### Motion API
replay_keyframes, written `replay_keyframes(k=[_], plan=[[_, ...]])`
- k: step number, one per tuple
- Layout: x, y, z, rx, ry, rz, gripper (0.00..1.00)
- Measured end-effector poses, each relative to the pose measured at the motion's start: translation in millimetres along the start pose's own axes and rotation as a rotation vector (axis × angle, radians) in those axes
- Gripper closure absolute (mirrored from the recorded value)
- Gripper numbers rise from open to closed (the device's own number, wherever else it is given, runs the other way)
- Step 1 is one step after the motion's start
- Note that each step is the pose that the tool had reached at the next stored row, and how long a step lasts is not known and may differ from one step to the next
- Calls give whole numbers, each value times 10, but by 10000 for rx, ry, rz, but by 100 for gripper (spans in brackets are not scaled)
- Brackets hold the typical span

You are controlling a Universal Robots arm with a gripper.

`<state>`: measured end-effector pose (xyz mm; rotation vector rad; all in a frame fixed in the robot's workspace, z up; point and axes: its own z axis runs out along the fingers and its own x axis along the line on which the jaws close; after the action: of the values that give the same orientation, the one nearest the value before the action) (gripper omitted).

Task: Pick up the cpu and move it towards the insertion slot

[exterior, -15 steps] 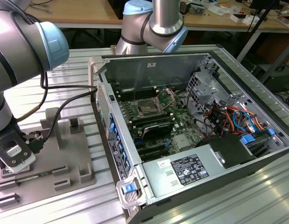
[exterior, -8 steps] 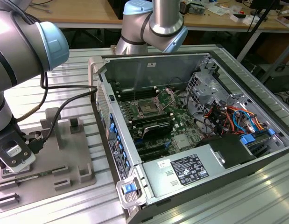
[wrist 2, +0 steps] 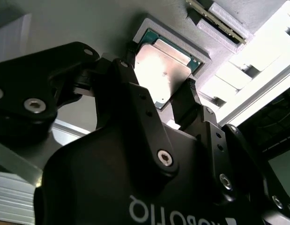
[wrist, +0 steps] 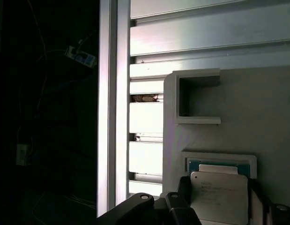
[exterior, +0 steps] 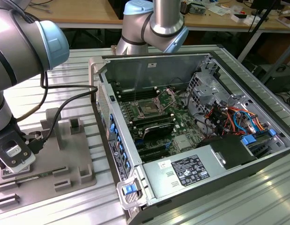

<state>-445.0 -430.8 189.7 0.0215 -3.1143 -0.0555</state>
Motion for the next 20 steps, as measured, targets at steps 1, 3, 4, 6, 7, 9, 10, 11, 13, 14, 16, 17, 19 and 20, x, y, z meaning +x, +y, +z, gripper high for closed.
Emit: replay_keyframes(k=[1,3,4,6,7,9,10,11,13,14,16,17,19,20], plan=[[0,0,-1,1,1,1,45],[0,0,-1,0,2,1,45],[0,0,-1,0,2,1,45],[0,0,-1,-3,2,1,45],[0,1,-2,-2,2,2,45],[0,1,-8,-1,3,1,45],[0,1,-11,-2,2,1,45],[1,1,-17,-1,4,1,45],[0,1,-21,-3,1,1,45],[0,1,-22,-3,2,1,45],[1,1,-24,-2,2,1,45],[1,1,-26,-3,2,1,45],[1,2,-37,-2,3,1,45],[1,2,-46,-1,4,1,45]])
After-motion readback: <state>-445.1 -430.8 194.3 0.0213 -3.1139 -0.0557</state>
